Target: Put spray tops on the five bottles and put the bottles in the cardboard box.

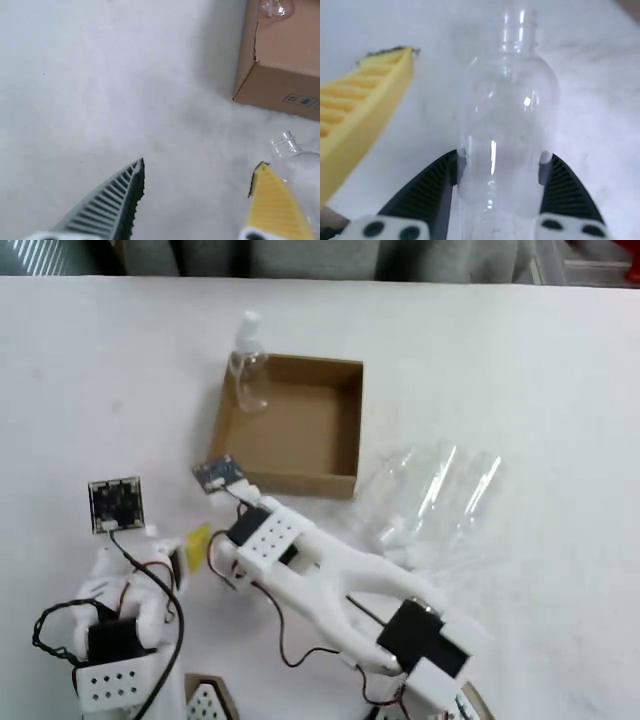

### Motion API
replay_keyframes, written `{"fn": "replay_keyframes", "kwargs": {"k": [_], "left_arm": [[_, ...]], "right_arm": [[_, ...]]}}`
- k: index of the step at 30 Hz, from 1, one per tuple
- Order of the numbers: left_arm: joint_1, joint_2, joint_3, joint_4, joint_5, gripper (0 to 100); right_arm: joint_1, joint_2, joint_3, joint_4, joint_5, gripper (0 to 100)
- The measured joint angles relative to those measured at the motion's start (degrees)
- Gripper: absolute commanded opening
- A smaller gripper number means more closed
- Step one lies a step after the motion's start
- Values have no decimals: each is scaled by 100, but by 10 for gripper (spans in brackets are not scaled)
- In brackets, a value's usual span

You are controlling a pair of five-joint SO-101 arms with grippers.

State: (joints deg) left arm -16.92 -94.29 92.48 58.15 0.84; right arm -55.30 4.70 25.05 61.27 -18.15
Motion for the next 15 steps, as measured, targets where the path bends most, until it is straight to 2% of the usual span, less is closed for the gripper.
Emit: {"fn": "replay_keyframes", "kwargs": {"k": [5,15], "left_arm": [[0,0,0,0,0,335],[0,0,0,0,0,335]], "right_arm": [[0,-396,0,343,44,276],[-9,-88,-44,352,149,283]]}}
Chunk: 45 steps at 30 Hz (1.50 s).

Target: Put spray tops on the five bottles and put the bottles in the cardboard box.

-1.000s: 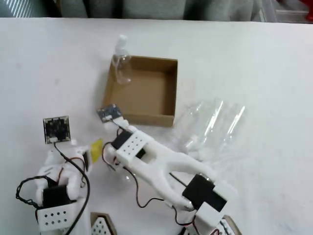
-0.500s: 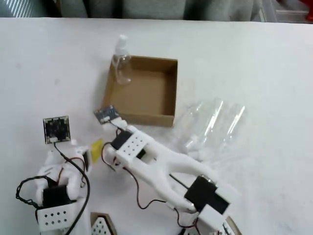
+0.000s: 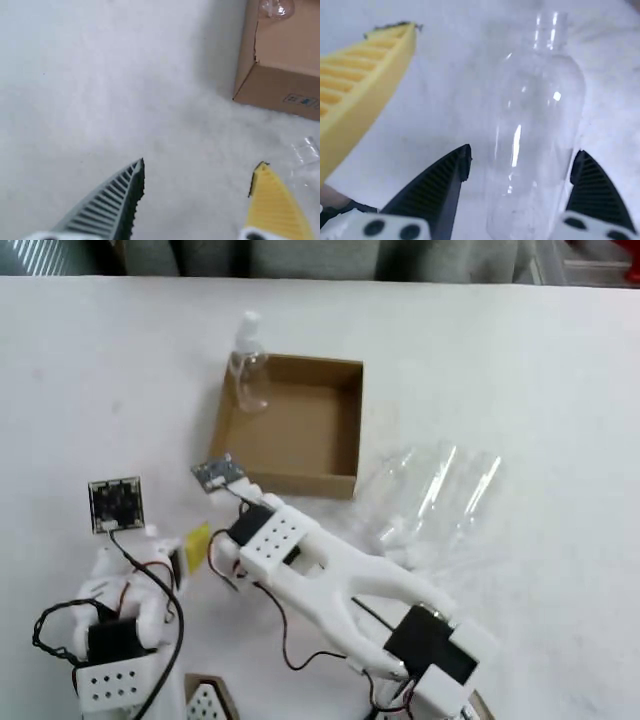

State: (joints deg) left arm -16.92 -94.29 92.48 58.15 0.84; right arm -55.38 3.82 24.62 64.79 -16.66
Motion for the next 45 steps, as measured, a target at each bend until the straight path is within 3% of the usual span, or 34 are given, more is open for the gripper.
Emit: {"fn": "replay_keyframes", "kwargs": {"k": [6,14,21,28,31,35,45], "left_arm": [[0,0,0,0,0,335],[0,0,-440,229,0,335],[0,88,-1960,1222,0,335],[26,2409,-4545,2541,-273,335],[308,3640,-5864,3367,-167,335],[870,5020,-7068,4237,501,335],[2963,5600,-6523,4167,2084,335]], "right_arm": [[193,-413,-211,545,422,280],[1486,-2163,123,1301,1160,279],[2681,-3147,1116,1002,1538,279],[2971,-3200,1204,791,1547,279],[3015,-3200,1204,774,1547,279],[3042,-3200,1204,774,1547,279],[3033,-3200,1204,774,1547,279]]}}
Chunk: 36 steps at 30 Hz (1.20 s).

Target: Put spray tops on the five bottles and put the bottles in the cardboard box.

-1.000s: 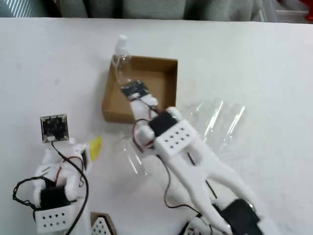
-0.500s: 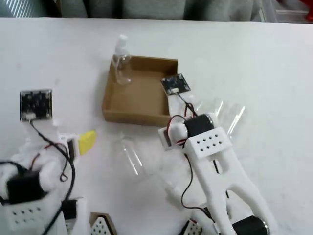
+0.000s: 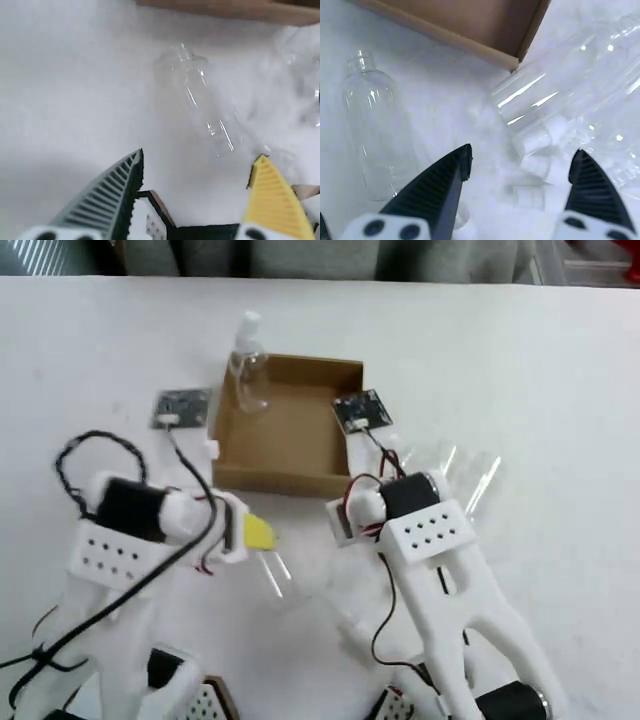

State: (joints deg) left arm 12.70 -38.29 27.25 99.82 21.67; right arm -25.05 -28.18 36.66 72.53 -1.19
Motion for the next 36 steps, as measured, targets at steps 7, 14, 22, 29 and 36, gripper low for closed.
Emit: {"fn": "replay_keyframes", "kwargs": {"k": [7,14,22,29,36], "left_arm": [[229,9,1081,-1064,378,335],[378,9,2057,-1820,387,335],[492,9,2593,-2787,422,335],[484,818,2629,-3138,677,338],[492,1776,2629,-4062,967,336]], "right_arm": [[26,0,132,-88,0,279],[26,0,229,-308,0,279],[26,0,229,-308,0,279],[26,0,229,-308,0,279],[26,0,264,-308,0,279]]}}
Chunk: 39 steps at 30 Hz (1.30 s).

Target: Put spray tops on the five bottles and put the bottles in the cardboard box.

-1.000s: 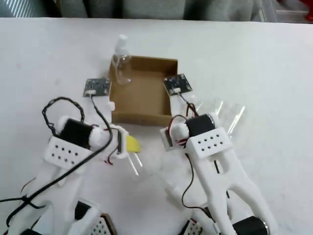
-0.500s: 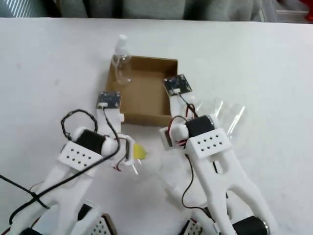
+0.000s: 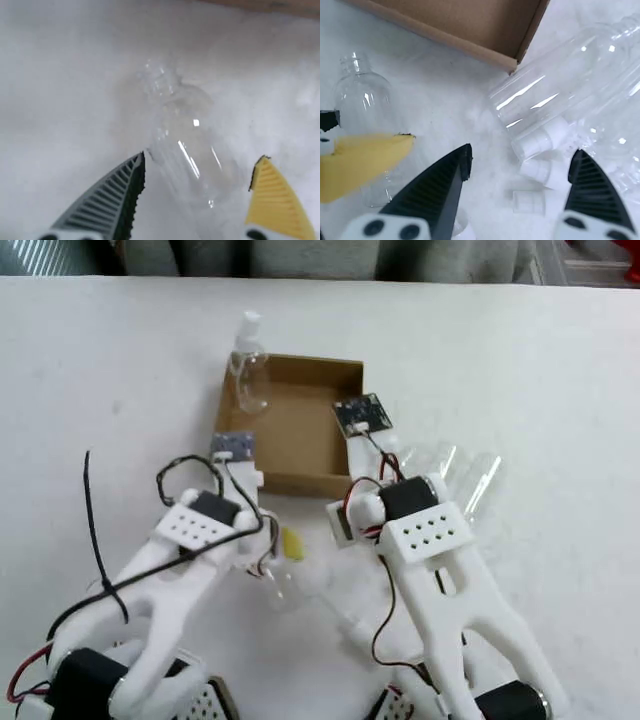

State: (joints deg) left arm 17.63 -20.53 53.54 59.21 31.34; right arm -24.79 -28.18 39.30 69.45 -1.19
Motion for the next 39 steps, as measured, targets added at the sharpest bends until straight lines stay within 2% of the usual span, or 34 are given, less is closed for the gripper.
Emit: {"fn": "replay_keyframes", "kwargs": {"k": [5,18,33,39], "left_arm": [[-9,26,62,-563,220,335],[-9,26,818,-1732,229,335],[-185,26,809,-1732,229,335],[-193,26,492,-1134,237,335]], "right_arm": [[0,0,0,0,0,279],[0,0,0,0,325,279],[0,0,0,0,325,279],[0,0,0,0,325,279]]}}
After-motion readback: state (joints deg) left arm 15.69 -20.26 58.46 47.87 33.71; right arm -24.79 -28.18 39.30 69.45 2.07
